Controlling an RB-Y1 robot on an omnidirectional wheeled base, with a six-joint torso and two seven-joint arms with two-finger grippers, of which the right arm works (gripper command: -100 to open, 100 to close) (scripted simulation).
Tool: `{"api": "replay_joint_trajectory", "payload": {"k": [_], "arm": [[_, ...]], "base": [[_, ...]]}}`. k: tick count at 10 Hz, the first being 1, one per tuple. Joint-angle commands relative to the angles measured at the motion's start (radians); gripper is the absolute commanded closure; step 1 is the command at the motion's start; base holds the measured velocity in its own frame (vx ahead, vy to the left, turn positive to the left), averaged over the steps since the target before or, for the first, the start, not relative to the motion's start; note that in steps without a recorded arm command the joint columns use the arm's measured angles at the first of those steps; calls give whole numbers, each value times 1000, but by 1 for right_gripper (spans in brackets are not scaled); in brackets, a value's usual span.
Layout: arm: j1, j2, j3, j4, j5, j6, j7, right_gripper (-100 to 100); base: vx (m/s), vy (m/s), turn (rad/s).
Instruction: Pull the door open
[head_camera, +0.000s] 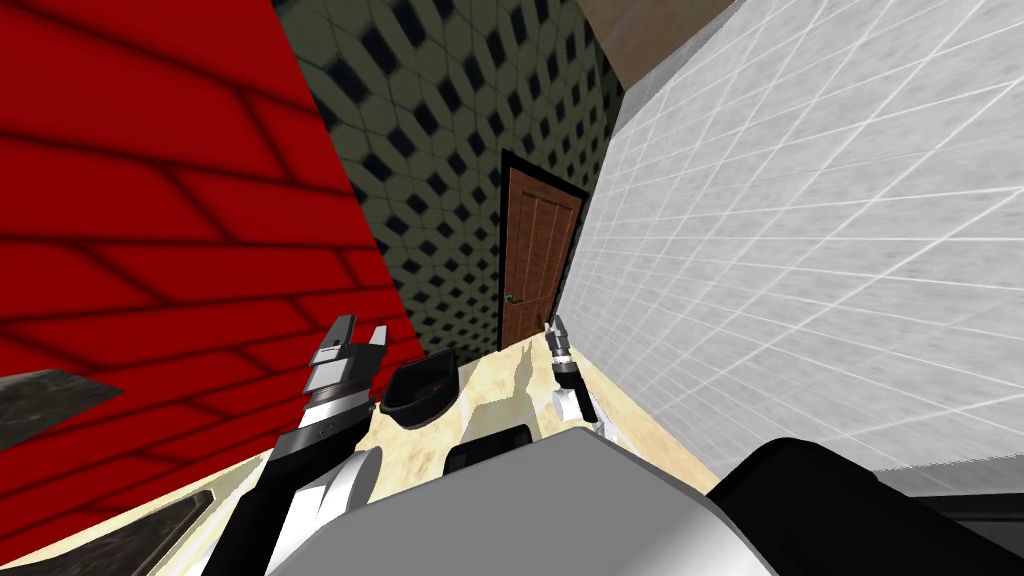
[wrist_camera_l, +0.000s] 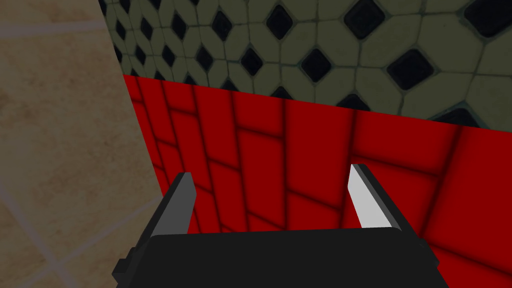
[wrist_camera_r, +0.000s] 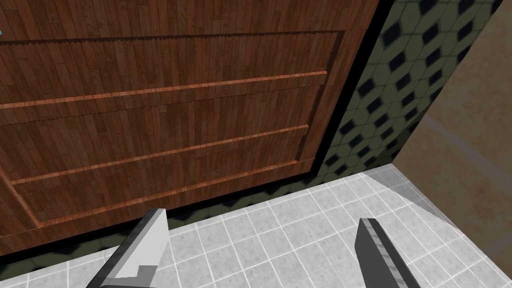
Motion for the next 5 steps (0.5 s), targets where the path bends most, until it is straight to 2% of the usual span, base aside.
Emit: {"api": "replay_joint_trajectory", "payload": {"k": [1,5], "arm": [[-8,-12,6,42,-3,-14,-9,-100],[-36,-37,21,148,-8,-44,-25,-100]], "base": [[100,-28,67],[93,-28,62]]}}
